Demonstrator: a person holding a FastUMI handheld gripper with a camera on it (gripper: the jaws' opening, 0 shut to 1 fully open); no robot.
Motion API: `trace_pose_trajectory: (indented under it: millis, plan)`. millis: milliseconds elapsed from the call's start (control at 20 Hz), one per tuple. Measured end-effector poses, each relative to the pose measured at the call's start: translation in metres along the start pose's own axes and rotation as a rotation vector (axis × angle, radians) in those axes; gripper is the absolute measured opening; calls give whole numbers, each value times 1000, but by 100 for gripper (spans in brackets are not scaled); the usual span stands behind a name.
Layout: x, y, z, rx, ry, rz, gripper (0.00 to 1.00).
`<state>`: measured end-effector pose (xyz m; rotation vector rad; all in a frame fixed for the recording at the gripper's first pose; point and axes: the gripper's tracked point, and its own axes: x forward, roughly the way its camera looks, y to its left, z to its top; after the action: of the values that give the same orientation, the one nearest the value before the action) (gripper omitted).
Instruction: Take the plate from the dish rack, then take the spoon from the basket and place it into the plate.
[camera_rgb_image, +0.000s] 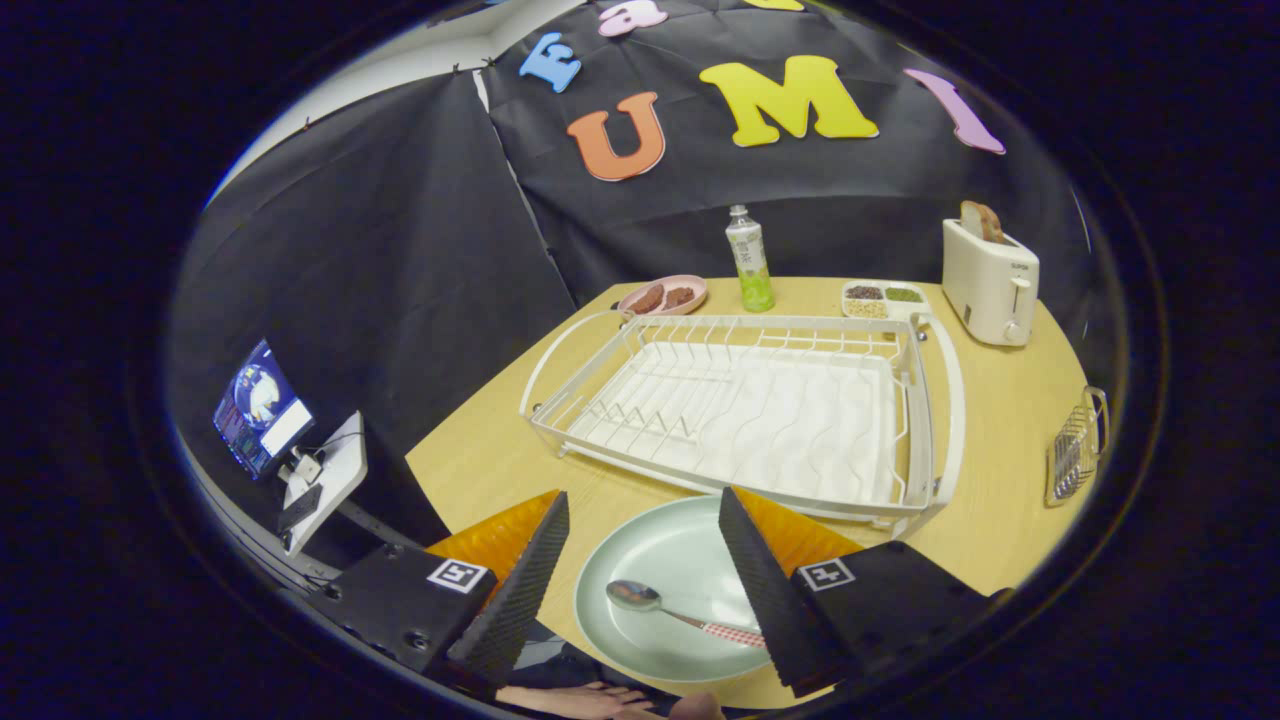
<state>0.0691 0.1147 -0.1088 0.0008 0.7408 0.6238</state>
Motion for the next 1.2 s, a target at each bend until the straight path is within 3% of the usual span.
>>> trace_pose_trajectory:
  millis: [400,850,1200]
  plan:
    - [-56,-10,33,-20,-261,-162,97]
    - [-145,-19,35,-42,-601,-480,100]
    - [-159,4,26,-22,-736,-588,100]
